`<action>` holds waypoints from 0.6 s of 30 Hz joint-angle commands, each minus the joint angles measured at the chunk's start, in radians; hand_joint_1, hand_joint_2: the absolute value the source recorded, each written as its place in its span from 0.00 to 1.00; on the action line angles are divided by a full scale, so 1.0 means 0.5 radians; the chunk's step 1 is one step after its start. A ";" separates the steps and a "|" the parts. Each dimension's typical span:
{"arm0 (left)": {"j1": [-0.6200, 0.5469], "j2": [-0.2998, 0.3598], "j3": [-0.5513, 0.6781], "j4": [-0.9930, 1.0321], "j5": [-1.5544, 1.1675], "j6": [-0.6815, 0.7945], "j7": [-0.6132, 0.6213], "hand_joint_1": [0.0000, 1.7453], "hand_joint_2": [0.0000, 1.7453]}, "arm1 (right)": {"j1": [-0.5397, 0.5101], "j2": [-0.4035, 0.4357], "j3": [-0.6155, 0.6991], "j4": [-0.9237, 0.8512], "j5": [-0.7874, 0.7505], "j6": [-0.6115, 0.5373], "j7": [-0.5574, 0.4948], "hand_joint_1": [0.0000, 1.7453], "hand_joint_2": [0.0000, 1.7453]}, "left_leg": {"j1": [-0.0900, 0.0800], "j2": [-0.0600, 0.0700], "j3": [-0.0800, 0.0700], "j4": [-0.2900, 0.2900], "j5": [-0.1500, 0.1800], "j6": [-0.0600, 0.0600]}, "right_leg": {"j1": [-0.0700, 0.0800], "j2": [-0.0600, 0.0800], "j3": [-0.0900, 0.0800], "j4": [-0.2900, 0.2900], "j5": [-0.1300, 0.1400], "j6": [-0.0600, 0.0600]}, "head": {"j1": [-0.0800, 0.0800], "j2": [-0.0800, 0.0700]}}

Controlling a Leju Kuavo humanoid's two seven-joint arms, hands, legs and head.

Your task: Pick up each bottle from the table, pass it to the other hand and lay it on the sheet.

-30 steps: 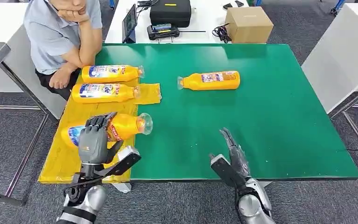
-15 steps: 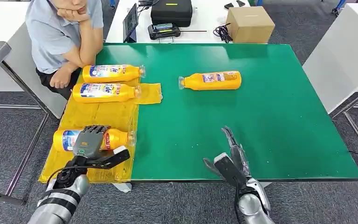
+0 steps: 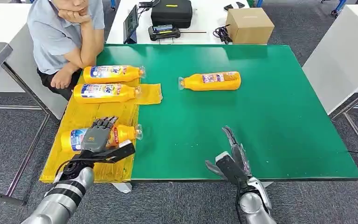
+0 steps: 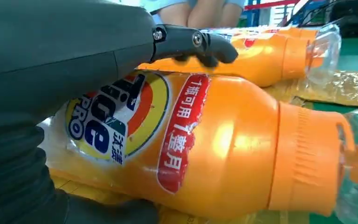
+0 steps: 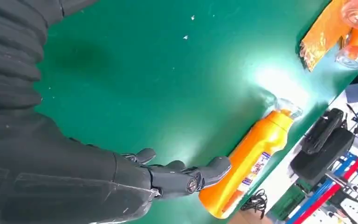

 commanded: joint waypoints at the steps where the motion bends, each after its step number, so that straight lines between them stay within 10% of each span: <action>1: -0.124 0.019 -0.094 0.337 0.030 -0.171 0.049 0.00 1.00 | -0.124 0.022 -0.049 0.192 -0.027 0.016 -0.022 0.00 1.00 | 0.002 0.006 0.009 -0.001 -0.003 -0.004 | 0.003 0.004 0.008 -0.002 -0.001 -0.005 | 0.000 0.000; 18: -0.062 -0.046 -0.094 0.151 0.146 0.046 -0.070 0.00 1.00 | -0.076 0.003 -0.144 0.182 -0.068 0.050 -0.053 0.00 1.00 | 0.000 0.002 0.020 -0.003 0.000 -0.001 | 0.001 0.000 0.020 -0.003 0.000 -0.004 | 0.000 0.000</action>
